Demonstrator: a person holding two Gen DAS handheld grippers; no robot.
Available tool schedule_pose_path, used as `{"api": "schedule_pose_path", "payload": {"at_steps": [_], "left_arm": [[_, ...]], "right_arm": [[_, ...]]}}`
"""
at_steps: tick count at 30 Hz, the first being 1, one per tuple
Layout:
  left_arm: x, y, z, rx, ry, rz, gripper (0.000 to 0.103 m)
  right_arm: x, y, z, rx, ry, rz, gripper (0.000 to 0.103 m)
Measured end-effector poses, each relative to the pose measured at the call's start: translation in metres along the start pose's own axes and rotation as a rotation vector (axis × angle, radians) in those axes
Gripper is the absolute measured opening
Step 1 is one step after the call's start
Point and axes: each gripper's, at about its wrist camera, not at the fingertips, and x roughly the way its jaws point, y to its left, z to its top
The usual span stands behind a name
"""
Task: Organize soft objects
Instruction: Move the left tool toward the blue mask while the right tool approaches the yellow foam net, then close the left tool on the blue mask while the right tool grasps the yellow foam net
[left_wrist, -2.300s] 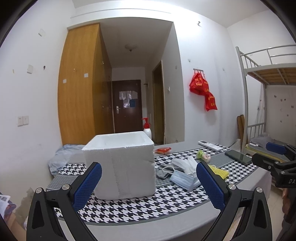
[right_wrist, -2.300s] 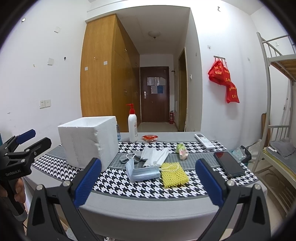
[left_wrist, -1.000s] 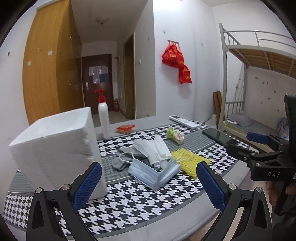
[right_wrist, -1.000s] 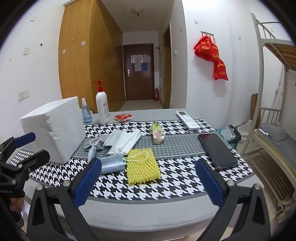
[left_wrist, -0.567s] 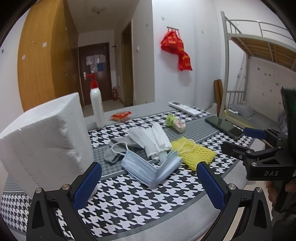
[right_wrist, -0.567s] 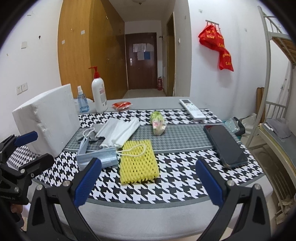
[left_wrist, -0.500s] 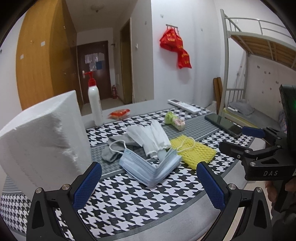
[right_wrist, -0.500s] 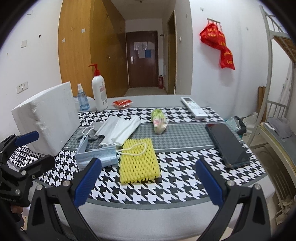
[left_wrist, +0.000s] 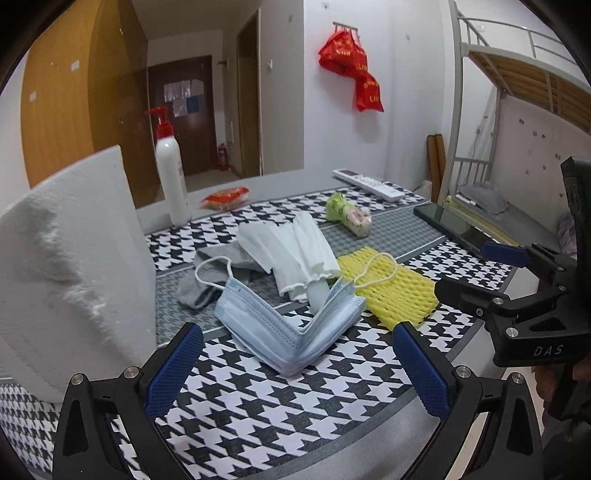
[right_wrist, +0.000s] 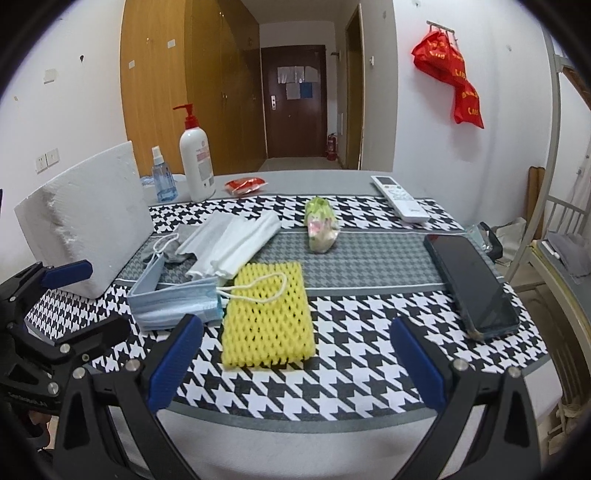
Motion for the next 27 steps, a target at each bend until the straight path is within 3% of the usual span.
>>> {"api": "schedule_pose_path", "payload": {"at_steps": [10,18,25,27], "left_arm": [[0.025,0.006,0.001,-0.016,0.070,0.017,0.098],[0.044,0.006,-0.004,-0.006,0.142,0.033,0.073],[0.050,0.006,-0.002,0.007,0.145,0.058,0.066],[0.052,0.007,-0.002,0.008,0.146,0.061,0.058]], "right_arm": [[0.014,-0.005,0.004,-0.012,0.037,0.008,0.102],[0.023,-0.006,0.005,-0.024,0.061,0.022,0.102],[0.026,-0.006,0.006,-0.030,0.070,0.030,0.102],[0.028,-0.006,0.006,-0.034,0.074,0.033,0.102]]}}
